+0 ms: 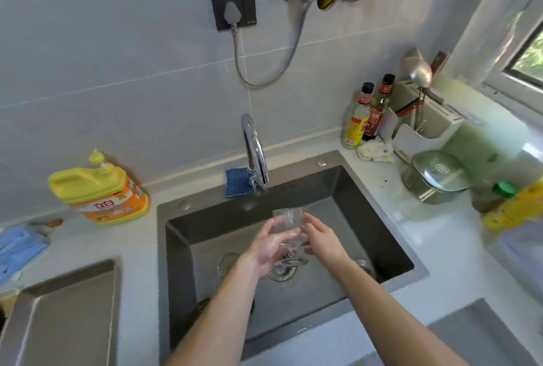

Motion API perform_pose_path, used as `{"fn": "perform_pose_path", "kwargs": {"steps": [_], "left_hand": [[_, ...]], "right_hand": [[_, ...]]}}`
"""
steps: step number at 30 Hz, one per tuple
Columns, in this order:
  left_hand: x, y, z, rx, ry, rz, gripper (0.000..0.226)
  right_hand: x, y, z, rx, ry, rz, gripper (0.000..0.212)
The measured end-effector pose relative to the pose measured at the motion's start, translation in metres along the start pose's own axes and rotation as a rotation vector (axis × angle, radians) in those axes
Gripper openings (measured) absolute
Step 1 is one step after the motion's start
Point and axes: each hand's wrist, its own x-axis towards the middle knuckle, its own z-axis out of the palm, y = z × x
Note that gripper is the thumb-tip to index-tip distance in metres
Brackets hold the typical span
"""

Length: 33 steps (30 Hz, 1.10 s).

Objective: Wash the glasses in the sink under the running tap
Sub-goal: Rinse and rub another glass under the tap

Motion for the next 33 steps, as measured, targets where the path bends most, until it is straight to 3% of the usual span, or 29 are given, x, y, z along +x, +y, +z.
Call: {"fn": "perform_pose_path", "kwargs": {"steps": [4, 8, 13, 17, 25, 33], "left_hand": [[-0.005, -0.002, -0.003, 0.094, -0.109, 0.013, 0.056], [-0.016, 0.0, 0.01, 0.195, -0.192, 0.048, 0.037], [-0.028, -0.004, 0.04, 0.262, -0.288, 0.076, 0.044], [-0.039, -0.009, 0.071, 0.32, -0.41, 0.11, 0.07], [-0.079, -0.032, 0.158, 0.426, -0.513, 0.132, 0.031], [-0.134, -0.105, 0.261, 0.462, -0.667, 0.051, 0.036]], "right_hand": [[-0.024, 0.016, 0.007, 0.136, 0.176, 0.01, 0.031], [-0.054, 0.024, 0.001, 0.239, 0.236, -0.021, 0.024], [-0.092, 0.032, -0.019, 0.273, 0.326, -0.066, 0.027], [-0.117, 0.04, -0.042, 0.333, 0.42, -0.072, 0.029], [-0.178, 0.064, -0.094, 0.493, 0.665, -0.154, 0.022], [-0.275, 0.128, -0.167, 0.581, 0.896, -0.134, 0.029]]}}
